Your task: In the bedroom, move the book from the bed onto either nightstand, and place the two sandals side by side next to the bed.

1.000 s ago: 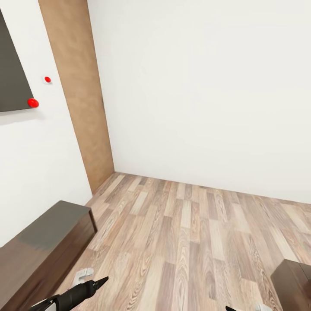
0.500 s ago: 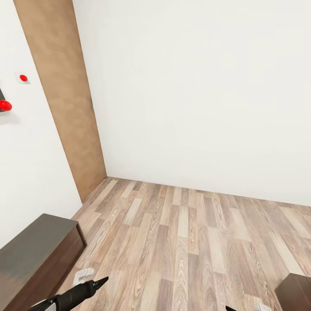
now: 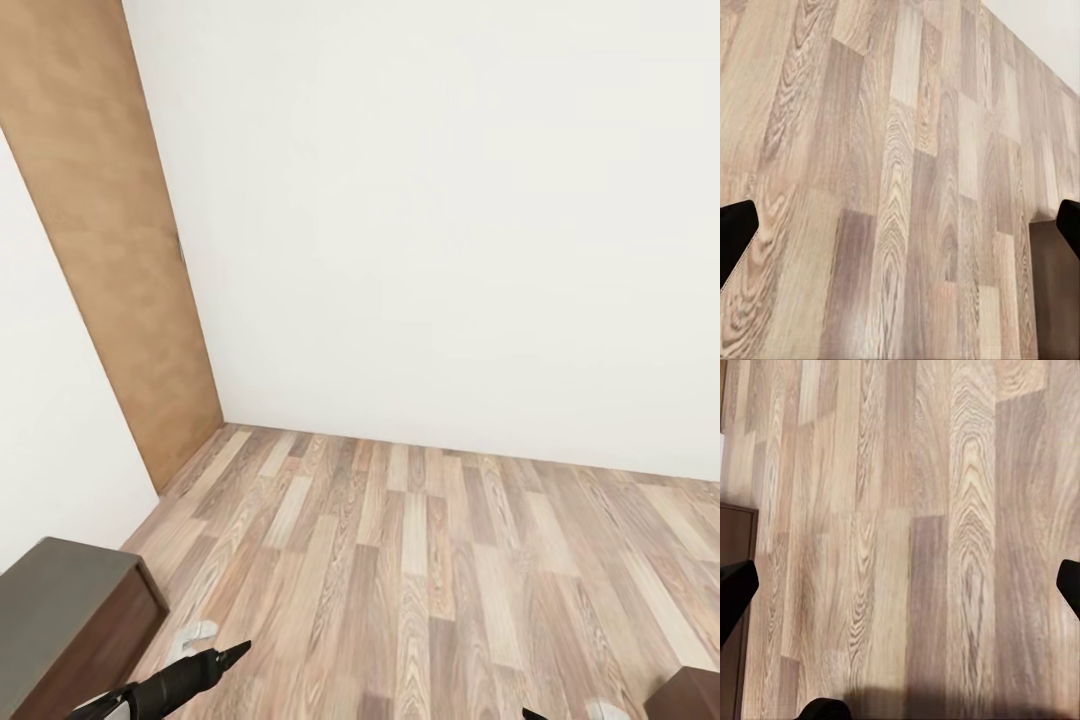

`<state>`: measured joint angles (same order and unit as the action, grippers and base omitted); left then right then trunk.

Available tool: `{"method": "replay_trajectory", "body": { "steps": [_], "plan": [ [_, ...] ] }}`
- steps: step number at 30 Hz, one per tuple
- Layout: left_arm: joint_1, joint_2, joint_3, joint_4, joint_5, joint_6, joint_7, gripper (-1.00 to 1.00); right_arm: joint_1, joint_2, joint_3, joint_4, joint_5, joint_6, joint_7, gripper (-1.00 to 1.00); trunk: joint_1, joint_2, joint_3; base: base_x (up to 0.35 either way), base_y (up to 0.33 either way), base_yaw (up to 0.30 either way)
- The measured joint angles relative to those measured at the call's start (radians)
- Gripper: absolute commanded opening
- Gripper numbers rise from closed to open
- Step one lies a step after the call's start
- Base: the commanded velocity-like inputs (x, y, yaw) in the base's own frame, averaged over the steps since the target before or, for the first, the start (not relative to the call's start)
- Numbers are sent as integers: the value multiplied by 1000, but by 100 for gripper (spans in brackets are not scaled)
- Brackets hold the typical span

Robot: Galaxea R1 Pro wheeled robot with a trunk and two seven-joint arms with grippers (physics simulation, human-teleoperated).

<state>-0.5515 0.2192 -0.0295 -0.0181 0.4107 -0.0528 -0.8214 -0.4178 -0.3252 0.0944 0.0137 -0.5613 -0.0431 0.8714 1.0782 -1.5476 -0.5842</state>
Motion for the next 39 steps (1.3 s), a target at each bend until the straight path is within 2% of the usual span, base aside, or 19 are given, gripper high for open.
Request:
{"method": "replay_trajectory", "body": {
  "steps": [16,27,39],
  "plan": [
    [0,0,0,0,0,0,0,100,0,0,0,0,0,0,0,100,0,0,0,328,0,-1],
    [0,0,1,0,0,0,0,100,0,-1,0,0,0,0,0,100,0,0,0,328,0,-205],
    [0,0,1,0,0,0,0,100,0,0,0,0,0,0,0,100,0,0,0,328,0,-19]
  ]
}}
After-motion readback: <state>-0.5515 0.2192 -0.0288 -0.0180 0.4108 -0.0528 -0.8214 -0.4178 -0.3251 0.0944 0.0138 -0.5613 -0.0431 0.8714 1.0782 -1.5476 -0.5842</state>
